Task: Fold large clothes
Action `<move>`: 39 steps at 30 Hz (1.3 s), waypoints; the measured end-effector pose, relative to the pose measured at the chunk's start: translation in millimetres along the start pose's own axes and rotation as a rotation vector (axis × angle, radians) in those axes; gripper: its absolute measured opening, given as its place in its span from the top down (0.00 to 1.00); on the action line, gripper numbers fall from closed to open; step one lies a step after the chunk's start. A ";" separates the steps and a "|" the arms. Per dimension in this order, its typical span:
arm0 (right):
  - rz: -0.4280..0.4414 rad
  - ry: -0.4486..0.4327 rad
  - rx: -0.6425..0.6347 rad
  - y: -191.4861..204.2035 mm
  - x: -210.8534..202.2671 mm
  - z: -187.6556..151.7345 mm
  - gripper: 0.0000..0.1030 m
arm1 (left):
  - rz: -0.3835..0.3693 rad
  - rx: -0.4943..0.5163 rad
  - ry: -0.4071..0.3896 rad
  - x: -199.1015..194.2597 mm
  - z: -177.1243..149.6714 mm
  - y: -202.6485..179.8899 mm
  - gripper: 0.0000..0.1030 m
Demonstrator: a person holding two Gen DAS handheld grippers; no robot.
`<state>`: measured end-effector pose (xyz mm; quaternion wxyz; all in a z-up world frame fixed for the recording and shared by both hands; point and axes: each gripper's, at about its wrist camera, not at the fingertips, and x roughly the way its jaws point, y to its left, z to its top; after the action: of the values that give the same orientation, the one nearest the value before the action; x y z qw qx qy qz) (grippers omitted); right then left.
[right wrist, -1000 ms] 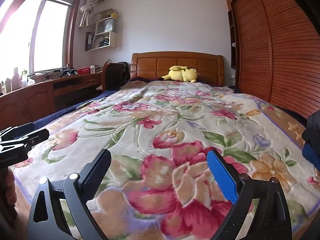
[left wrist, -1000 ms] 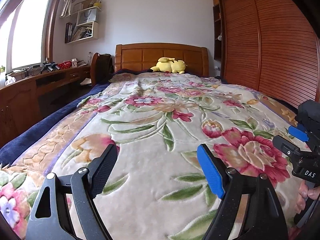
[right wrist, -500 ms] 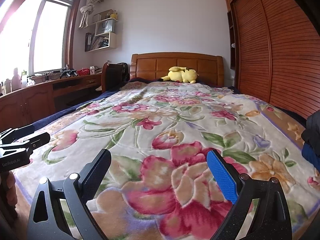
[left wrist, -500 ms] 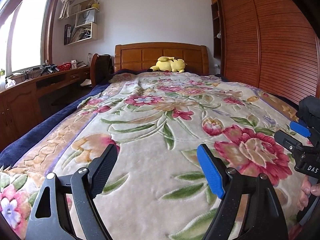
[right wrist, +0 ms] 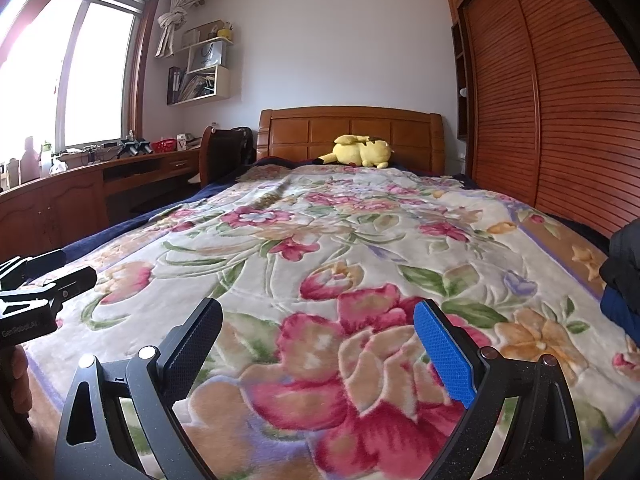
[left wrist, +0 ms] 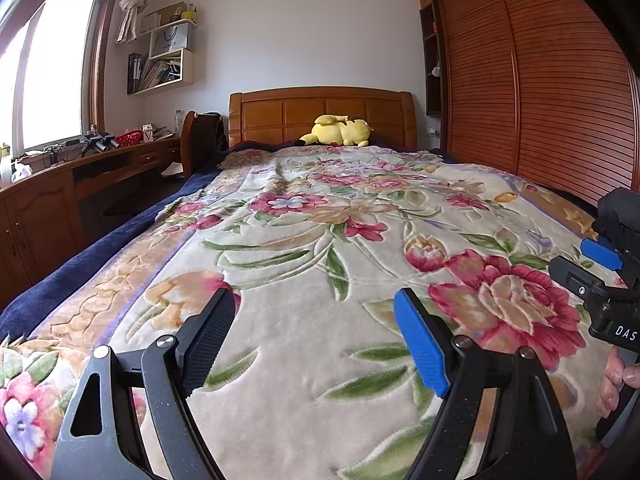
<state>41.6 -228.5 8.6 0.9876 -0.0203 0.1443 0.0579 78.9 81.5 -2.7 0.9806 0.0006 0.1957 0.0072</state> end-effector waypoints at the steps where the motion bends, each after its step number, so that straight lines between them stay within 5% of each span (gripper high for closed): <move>1: -0.002 -0.001 0.000 0.0 -0.1 0.0 0.06 | -0.001 0.000 0.001 0.1 0.3 -0.1 0.20; 39: -0.001 -0.006 0.006 -3.6 -1.6 -0.5 0.06 | 0.003 0.007 -0.001 0.0 -0.6 -1.7 0.20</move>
<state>40.4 -232.3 8.6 0.9881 -0.0170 0.1414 0.0572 78.7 79.8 -3.2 0.9807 0.0043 0.1953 0.0078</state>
